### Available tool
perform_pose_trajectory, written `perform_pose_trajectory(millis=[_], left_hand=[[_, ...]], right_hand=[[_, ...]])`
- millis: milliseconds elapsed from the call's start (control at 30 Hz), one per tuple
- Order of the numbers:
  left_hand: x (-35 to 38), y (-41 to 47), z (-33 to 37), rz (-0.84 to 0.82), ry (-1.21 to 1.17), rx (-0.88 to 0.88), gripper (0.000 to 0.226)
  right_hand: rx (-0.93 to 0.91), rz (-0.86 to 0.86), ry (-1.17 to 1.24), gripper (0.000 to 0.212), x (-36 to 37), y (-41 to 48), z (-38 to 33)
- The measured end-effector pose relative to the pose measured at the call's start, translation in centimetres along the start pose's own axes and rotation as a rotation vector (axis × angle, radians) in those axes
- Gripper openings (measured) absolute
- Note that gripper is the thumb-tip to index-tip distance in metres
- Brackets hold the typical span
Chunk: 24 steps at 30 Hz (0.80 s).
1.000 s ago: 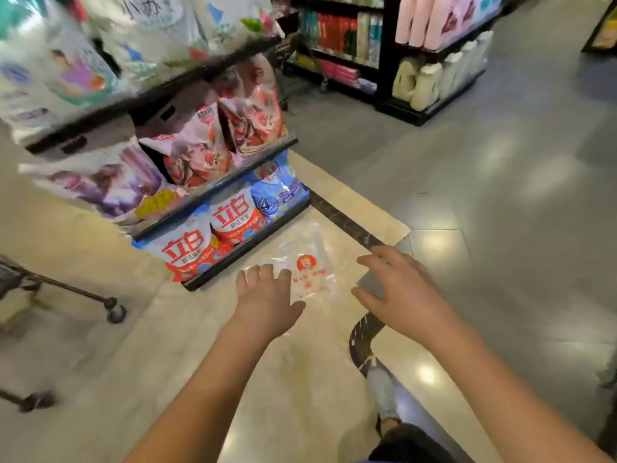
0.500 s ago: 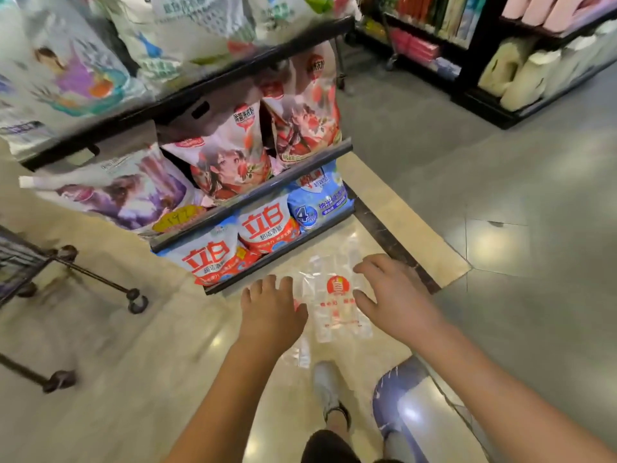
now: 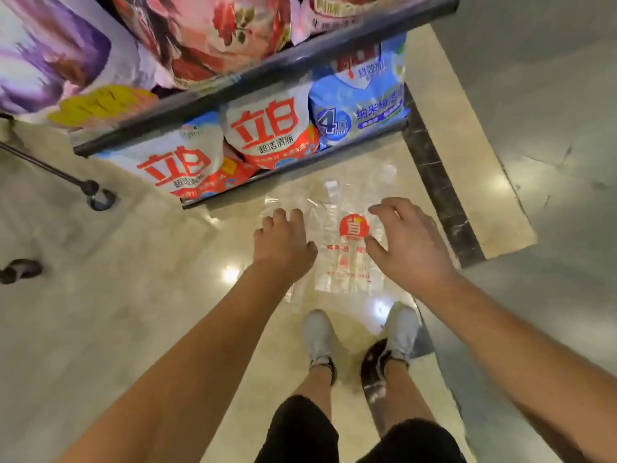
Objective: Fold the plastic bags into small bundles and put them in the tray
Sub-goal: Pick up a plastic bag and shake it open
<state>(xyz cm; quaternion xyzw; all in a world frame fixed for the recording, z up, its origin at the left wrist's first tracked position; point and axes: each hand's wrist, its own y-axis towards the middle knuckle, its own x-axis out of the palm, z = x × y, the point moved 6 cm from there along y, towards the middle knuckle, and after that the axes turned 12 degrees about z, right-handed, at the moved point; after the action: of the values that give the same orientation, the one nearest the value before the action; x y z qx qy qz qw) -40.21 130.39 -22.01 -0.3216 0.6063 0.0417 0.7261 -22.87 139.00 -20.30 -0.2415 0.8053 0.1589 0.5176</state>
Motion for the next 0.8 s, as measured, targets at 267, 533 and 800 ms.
perform_pose_trajectory(millis=[267,533,800], left_hand=[[27.0,14.8,0.5,-0.157,0.089,-0.055,0.071],[50.3,25.3,-3.4,-0.252,0.052,-0.335,0.088],[52.0,29.6,-6.6,0.056,0.047,-0.265,0.049]], right_hand=[[-0.002,-0.067,0.024,0.034,26.4,3.0,12.1],[0.077,-0.106,0.055,0.042,43.9,0.9,22.2],[0.437,-0.045,0.113,0.053,46.6,-0.2,29.3]])
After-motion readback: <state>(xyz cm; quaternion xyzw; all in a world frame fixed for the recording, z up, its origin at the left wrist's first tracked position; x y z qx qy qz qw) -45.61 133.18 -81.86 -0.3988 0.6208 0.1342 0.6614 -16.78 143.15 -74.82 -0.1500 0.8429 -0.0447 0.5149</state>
